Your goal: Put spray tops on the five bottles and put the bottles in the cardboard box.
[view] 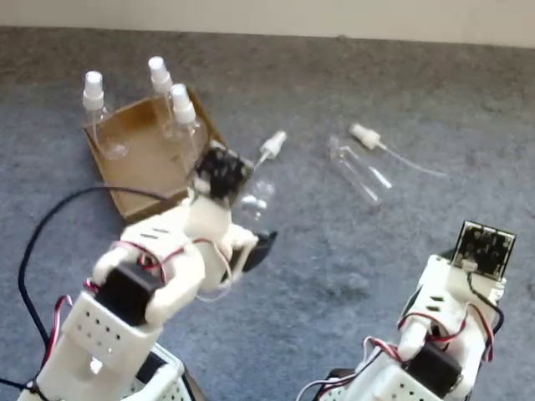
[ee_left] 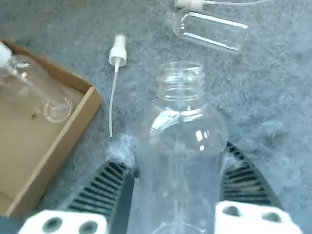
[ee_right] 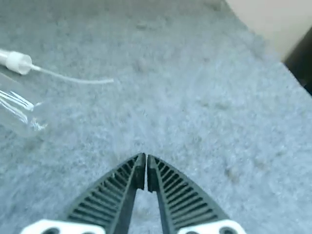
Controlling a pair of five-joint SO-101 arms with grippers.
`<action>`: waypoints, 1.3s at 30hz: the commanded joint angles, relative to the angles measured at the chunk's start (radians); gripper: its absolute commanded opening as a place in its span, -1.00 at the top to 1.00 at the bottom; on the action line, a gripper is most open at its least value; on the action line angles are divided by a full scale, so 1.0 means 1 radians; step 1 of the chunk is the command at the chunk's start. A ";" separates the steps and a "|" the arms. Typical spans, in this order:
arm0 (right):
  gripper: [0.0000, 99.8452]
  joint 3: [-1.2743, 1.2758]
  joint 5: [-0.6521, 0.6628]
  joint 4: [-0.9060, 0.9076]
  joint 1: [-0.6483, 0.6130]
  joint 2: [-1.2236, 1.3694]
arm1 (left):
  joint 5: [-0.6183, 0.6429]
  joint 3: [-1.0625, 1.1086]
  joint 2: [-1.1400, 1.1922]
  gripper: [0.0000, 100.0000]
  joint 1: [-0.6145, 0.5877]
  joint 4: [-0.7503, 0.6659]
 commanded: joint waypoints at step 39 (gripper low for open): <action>0.64 -1.500 0.069 0.053 -0.392 1.860 | -0.094 0.842 -0.704 0.73 -0.008 -0.571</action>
